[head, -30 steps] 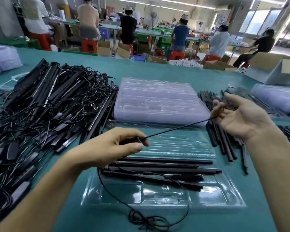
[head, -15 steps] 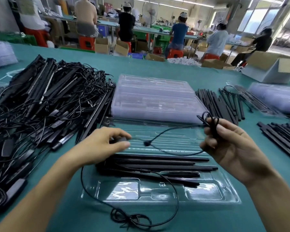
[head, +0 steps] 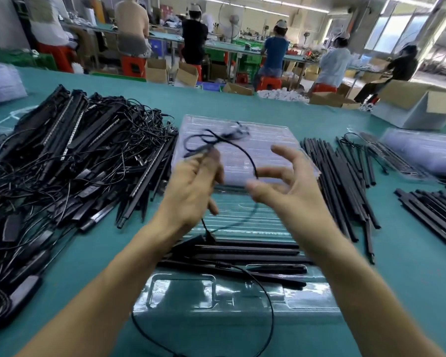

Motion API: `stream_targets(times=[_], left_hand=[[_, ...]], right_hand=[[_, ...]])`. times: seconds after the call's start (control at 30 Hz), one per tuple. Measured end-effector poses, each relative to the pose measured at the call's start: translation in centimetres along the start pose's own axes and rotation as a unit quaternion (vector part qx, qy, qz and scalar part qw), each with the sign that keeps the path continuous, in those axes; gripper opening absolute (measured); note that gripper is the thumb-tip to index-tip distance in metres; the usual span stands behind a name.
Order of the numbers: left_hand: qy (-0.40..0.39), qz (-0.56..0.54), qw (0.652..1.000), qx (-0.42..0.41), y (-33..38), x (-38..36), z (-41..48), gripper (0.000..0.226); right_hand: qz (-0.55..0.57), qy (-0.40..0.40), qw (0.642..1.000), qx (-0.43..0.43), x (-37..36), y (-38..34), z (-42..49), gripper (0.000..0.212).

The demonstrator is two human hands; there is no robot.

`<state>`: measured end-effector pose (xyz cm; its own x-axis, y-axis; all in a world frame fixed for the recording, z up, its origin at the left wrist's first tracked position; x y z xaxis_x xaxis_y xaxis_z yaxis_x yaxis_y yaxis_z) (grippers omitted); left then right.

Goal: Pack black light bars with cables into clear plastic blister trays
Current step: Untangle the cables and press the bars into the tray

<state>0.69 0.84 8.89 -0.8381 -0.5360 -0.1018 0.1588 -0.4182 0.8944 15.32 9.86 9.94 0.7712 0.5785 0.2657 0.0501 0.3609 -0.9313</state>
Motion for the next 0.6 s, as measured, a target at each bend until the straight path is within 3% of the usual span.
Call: stream_targets(times=[0.07, 0.1, 0.13, 0.2, 0.23, 0.37, 0.5, 0.6], left_hand=[[0.111, -0.077, 0.991, 0.014, -0.1, 2.0, 0.5, 0.047], [0.166, -0.098, 0.981, 0.015, 0.1, 3.1, 0.7, 0.048], [0.214, -0.097, 0.972, 0.010, 0.0, 4.3, 0.7, 0.049], [0.279, -0.074, 0.957, -0.012, 0.2, 6.2, 0.5, 0.051], [0.295, -0.061, 0.953, -0.027, 0.3, 6.9, 0.3, 0.052], [0.271, -0.020, 0.959, -0.077, 1.4, 7.7, -0.3, 0.052], [0.194, 0.008, 0.976, -0.103, 2.7, 6.3, -0.5, 0.053], [0.142, 0.000, 0.985, -0.101, 3.0, 5.5, -0.6, 0.051]], right_hand=[[-0.165, 0.127, 0.974, 0.085, -0.3, 1.4, -2.5, 0.036], [-0.219, 0.130, 0.959, 0.123, -1.2, 2.1, -3.7, 0.025], [-0.246, 0.091, 0.955, 0.136, -2.6, 3.0, -4.4, 0.019], [-0.267, -0.062, 0.957, 0.097, -5.8, 4.9, -5.1, 0.010], [-0.299, -0.124, 0.941, 0.096, -7.2, 5.4, -5.2, 0.016], [-0.413, -0.209, 0.866, 0.191, -12.1, 4.4, -4.6, 0.048], [-0.453, -0.241, 0.824, 0.239, -17.0, 2.4, -3.5, 0.042], [-0.519, -0.269, 0.766, 0.268, -19.9, 1.7, -3.6, 0.047]])
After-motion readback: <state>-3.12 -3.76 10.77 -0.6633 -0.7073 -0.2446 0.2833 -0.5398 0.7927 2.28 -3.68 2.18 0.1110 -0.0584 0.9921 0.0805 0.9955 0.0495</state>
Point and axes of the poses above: each hand's wrist, its own z-axis towards the middle knuckle, its own x-axis out of the back of the hand, y = z × x, the point moved 5 cm from there along z, towards the middle knuckle, and after that the axes turned 7 degrees about -z, right-handed, at the moved point
